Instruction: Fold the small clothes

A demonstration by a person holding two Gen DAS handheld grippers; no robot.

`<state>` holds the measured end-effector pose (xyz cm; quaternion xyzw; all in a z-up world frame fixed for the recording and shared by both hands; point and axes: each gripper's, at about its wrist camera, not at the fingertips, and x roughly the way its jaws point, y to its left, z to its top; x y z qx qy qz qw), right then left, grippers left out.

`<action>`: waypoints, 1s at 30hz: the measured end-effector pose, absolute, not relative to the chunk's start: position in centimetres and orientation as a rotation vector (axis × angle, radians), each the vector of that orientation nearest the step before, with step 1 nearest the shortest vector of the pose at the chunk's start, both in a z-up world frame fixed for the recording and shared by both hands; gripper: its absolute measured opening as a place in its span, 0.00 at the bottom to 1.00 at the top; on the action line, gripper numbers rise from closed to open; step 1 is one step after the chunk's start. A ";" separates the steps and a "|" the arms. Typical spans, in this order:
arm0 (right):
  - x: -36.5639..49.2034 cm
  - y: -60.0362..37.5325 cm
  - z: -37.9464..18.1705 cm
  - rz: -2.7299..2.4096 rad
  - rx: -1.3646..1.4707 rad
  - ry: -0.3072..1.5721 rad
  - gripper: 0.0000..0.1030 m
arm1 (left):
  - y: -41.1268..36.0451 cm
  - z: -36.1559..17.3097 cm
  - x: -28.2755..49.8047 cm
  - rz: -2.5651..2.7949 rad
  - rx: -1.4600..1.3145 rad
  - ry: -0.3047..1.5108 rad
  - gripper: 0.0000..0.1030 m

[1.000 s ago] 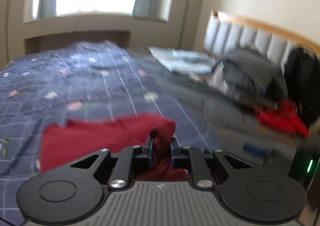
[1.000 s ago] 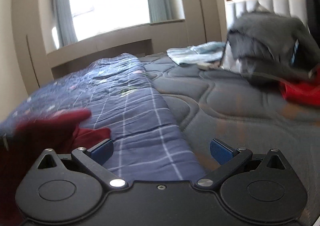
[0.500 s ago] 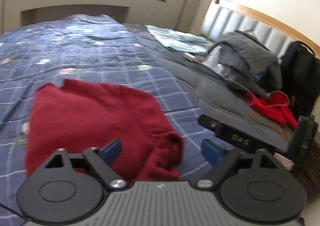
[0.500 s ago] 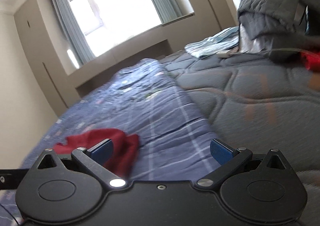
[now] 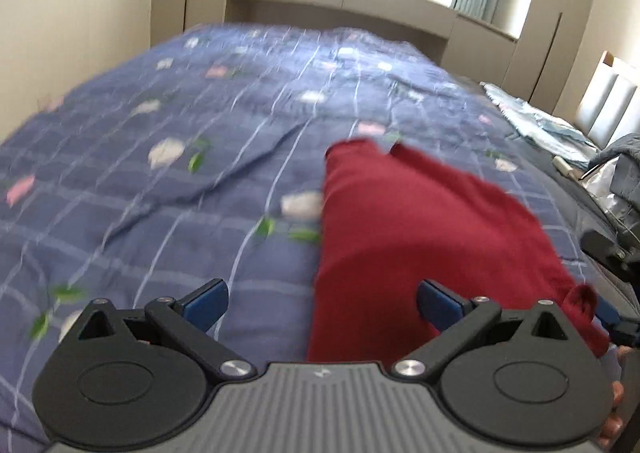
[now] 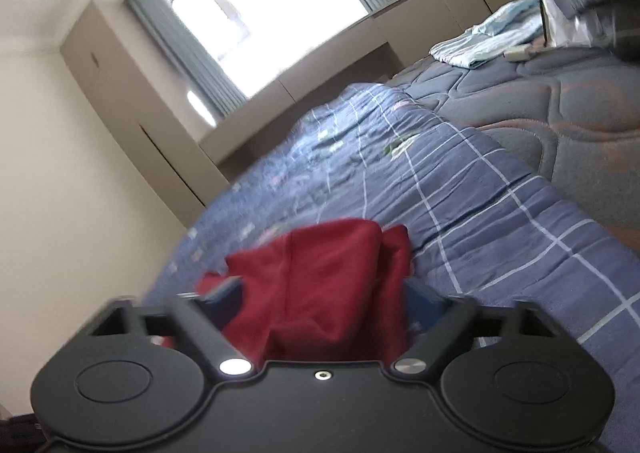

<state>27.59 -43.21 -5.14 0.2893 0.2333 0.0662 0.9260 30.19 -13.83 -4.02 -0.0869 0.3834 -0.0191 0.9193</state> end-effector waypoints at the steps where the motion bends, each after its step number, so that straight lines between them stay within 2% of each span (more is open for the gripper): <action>1: 27.6 -43.0 -5.0 0.129 0.575 0.483 0.65 | -13.6 -4.2 30.0 -0.044 -0.184 0.794 0.99; 2: 27.5 -42.9 -4.9 0.130 0.561 0.485 0.62 | -13.4 -4.5 29.8 -0.048 -0.186 0.797 0.99; 4: 27.3 -43.0 -4.9 0.136 0.555 0.489 0.40 | -13.3 -4.6 29.6 -0.051 -0.185 0.803 0.99; 5: 27.2 -43.1 -4.9 0.139 0.551 0.493 0.36 | -13.1 -4.7 29.6 -0.051 -0.186 0.810 0.99; 7: 27.0 -43.0 -5.0 0.145 0.503 0.505 0.20 | -13.2 -5.2 29.6 -0.051 -0.185 0.844 0.99; 9: 26.6 -42.8 -4.9 0.110 0.404 0.534 0.12 | -13.2 -6.0 29.9 -0.043 -0.179 0.881 0.99; 12: 26.2 -43.5 -5.4 0.066 0.329 0.576 0.10 | -12.7 -6.8 29.4 -0.042 -0.200 0.896 1.00; 14: 25.8 -44.4 -5.8 0.035 0.327 0.579 0.15 | -12.5 -6.8 29.0 -0.046 -0.206 0.896 1.00; 17: 25.1 -45.3 -5.4 0.024 0.381 0.518 0.30 | -12.4 -6.7 28.8 -0.050 -0.206 0.896 1.00; 19: 24.5 -44.9 -4.4 0.036 0.402 0.454 0.63 | -12.3 -6.4 28.5 -0.054 -0.212 0.893 0.99; 21: 24.1 -44.1 -3.4 0.087 0.417 0.406 0.77 | -12.3 -6.4 28.2 -0.052 -0.213 0.894 0.99; 25: 24.1 -40.9 -1.7 0.217 0.379 0.397 0.90 | -12.2 -6.4 27.4 -0.053 -0.222 0.898 0.99; 30: 24.8 -37.3 -2.5 0.118 0.072 0.580 0.89 | -11.9 -6.5 27.2 -0.039 -0.242 0.910 0.99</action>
